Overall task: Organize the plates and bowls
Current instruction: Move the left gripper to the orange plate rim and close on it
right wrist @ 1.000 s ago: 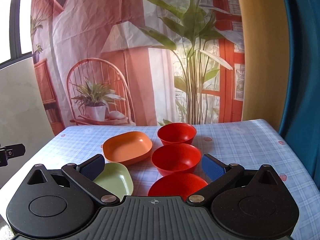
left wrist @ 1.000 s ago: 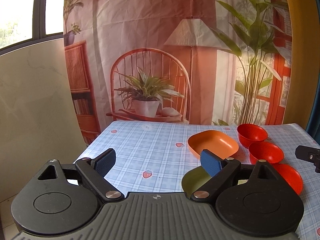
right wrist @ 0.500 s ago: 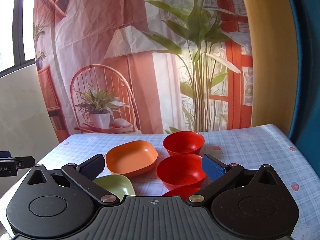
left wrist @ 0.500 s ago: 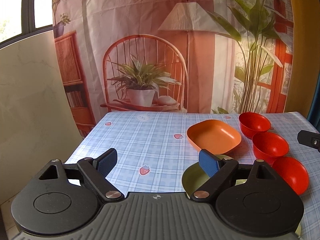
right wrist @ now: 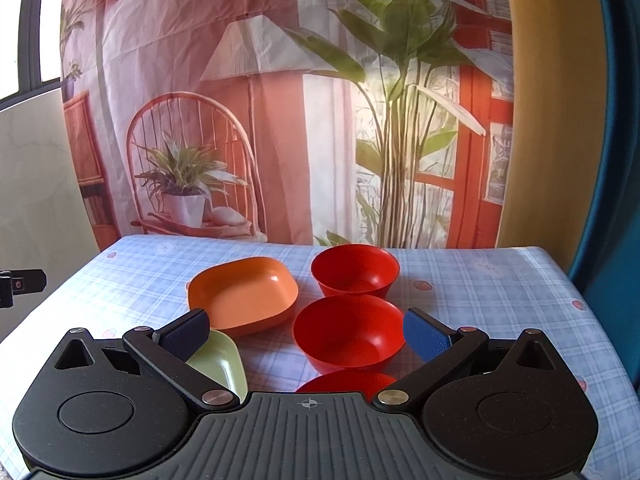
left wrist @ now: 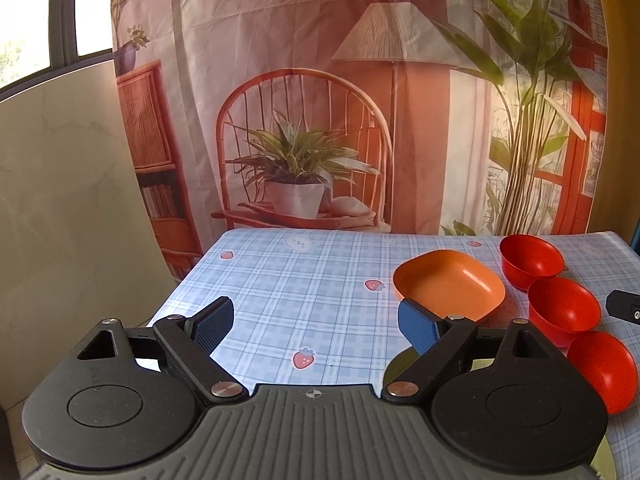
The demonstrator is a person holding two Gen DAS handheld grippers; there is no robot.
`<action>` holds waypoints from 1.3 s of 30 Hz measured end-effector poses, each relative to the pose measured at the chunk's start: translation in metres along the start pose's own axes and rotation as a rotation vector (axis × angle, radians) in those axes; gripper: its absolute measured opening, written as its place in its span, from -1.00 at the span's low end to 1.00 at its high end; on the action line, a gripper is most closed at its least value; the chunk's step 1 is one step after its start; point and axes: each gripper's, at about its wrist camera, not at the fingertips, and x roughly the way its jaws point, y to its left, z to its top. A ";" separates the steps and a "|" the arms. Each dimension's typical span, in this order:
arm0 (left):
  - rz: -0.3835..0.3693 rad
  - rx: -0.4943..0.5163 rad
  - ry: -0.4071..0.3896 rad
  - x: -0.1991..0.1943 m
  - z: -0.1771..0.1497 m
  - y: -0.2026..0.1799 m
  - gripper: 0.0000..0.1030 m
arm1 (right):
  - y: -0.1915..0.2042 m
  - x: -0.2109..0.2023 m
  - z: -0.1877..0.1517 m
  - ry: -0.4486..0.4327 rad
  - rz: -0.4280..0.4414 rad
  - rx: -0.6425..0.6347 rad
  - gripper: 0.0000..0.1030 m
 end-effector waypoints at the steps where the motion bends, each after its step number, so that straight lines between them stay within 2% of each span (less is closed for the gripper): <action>1: 0.004 0.000 0.002 0.002 0.001 0.000 0.76 | 0.000 0.002 0.002 0.006 -0.002 0.004 0.99; 4: -0.001 0.014 0.006 0.009 0.004 -0.001 0.76 | -0.002 0.012 0.010 0.030 0.002 0.008 0.99; 13: -0.057 0.048 0.003 0.032 0.017 -0.009 0.70 | 0.001 0.043 0.037 0.021 -0.019 -0.065 0.99; 20: -0.078 -0.009 0.047 0.063 0.025 -0.008 0.59 | -0.003 0.076 0.051 0.032 -0.004 -0.083 0.99; 22: -0.071 0.024 0.047 0.070 0.026 -0.014 0.49 | -0.005 0.085 0.054 0.037 0.017 -0.083 0.99; 24: -0.083 0.058 0.064 0.078 0.026 -0.020 0.10 | -0.008 0.095 0.056 0.046 0.014 -0.093 0.99; 26: -0.120 0.058 0.095 0.090 0.028 -0.022 -0.12 | -0.010 0.105 0.059 0.052 0.006 -0.101 0.96; 32: -0.173 0.006 0.158 0.124 0.027 -0.027 -0.42 | -0.018 0.136 0.065 0.098 0.032 -0.090 0.50; 38: -0.241 -0.067 0.242 0.155 0.021 -0.031 -0.43 | -0.007 0.165 0.063 0.169 0.092 -0.103 0.00; 39: -0.257 -0.081 0.258 0.161 0.020 -0.032 -0.43 | -0.004 0.171 0.062 0.184 0.104 -0.109 -0.15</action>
